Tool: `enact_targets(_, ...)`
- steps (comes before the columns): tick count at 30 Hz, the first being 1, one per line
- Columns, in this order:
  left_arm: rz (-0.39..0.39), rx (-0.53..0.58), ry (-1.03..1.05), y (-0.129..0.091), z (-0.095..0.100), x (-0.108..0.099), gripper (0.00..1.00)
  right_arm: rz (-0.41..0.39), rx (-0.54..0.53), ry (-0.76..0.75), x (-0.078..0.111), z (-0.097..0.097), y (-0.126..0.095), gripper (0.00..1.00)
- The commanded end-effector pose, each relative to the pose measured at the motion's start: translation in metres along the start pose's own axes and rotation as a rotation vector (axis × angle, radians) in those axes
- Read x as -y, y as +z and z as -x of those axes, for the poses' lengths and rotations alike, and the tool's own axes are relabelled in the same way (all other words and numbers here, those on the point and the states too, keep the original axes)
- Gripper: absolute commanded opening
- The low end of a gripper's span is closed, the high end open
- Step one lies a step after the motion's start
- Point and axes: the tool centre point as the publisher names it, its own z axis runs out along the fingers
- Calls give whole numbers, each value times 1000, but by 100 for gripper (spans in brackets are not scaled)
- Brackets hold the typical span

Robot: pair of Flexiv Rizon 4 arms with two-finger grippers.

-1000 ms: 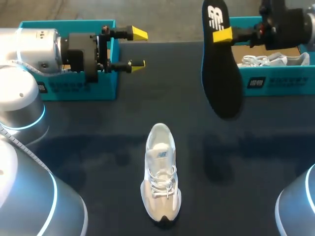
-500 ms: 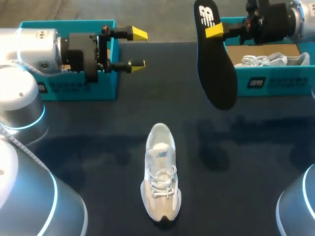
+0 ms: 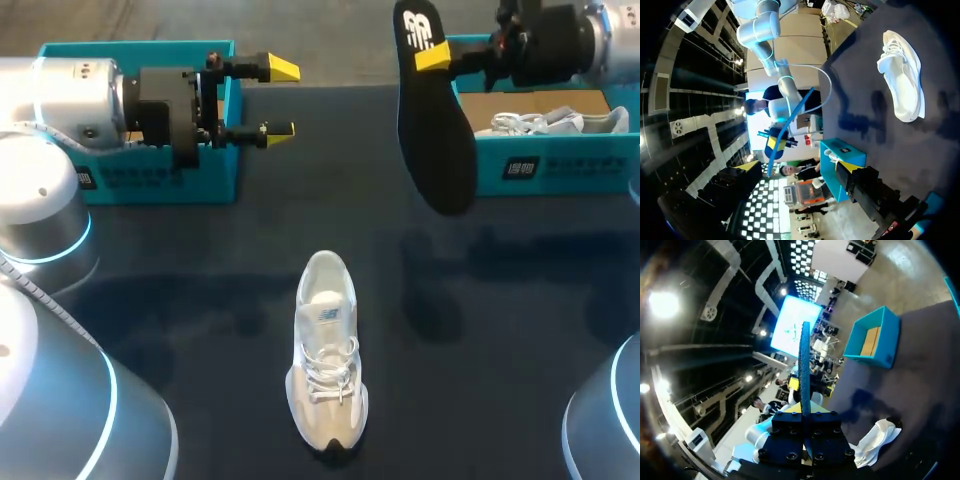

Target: Take the shoe out of the shoebox, open the shoe tongue, remove and reinsert the insole, then place the shoe into the shoebox

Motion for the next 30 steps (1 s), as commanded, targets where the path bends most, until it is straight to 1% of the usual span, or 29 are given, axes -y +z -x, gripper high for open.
enact_targets(1,3,1,2,1,-1,1,100,-11,-12,49,-12,13,7,0)
enact_targets(2,3,1,2,1,-1,1,100,-15,-7,65,-14,16,7,0)
enact_targets(9,3,1,2,1,-1,1,100,-29,-61,171,-21,36,10,0)
enact_targets(13,3,1,2,1,-1,1,100,-24,-35,234,-24,43,10,0)
enact_targets(17,3,1,2,1,-1,1,100,15,-10,271,-27,51,11,0)
enact_targets(19,3,1,2,1,-1,1,100,43,-14,291,-30,54,13,0)
enact_targets(30,3,1,2,1,-1,1,100,43,-14,291,-30,54,13,0)
